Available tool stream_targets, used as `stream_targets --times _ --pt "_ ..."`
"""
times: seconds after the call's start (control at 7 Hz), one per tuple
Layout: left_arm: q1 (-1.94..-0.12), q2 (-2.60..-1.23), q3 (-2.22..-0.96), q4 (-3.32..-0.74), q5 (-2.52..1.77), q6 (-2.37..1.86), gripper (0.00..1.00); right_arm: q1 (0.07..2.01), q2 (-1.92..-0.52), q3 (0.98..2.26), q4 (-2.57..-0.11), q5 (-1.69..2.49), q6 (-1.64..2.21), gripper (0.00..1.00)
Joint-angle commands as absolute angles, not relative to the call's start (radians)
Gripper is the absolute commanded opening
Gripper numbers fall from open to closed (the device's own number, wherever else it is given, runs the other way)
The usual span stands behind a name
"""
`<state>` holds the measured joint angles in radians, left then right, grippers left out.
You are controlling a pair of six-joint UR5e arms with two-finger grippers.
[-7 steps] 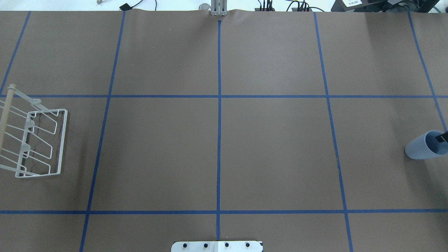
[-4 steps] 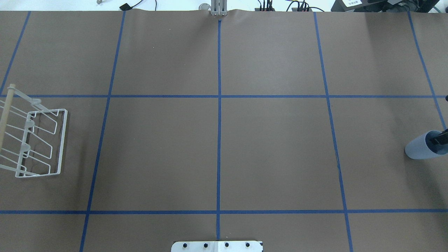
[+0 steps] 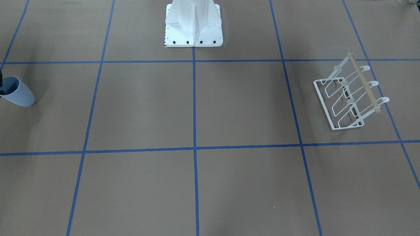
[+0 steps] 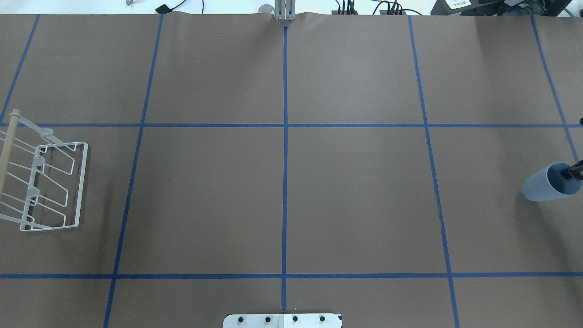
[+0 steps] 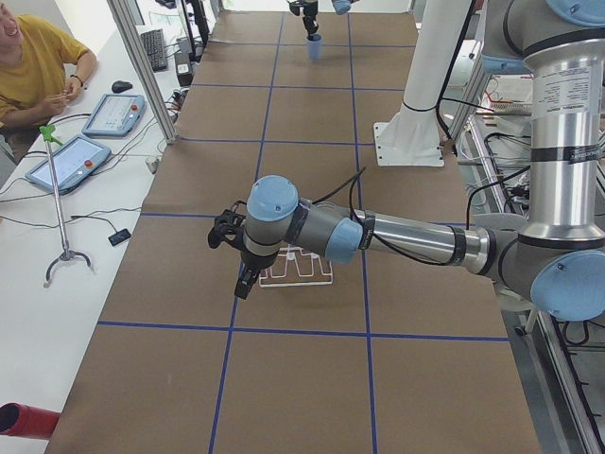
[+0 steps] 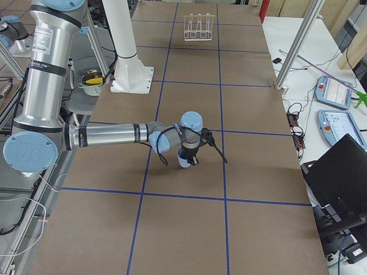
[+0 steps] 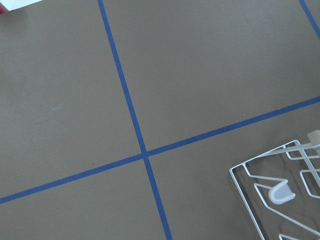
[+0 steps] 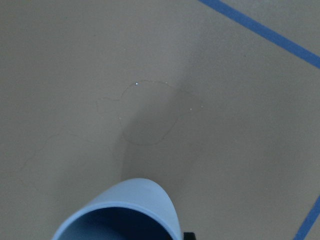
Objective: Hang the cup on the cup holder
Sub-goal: 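Lift the cup and carry it toward the table center with the right gripper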
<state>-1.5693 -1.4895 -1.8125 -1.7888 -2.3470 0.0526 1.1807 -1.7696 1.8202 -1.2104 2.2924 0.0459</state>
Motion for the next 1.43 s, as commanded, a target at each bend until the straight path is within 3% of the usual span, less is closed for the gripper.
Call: stream_targets --times 0.0,0.43,1.29 --pt "-1.569 -1.491 -1.831 -1.839 -2.349 0.049 0.99 1.279 -1.715 1.839 -1.209 2.337 0.145 0.0" --pt "-1.568 -1.598 -1.851 -1.894 -2.445 -0.082 0.99 1.313 -1.531 1.842 -1.184 2.443 0.3 0.0" --pt "-1.225 -1.799 -1.85 -2.533 -2.476 -1.129 0.98 1.307 -1.447 1.845 -0.464 2.592 1.027 0.0"
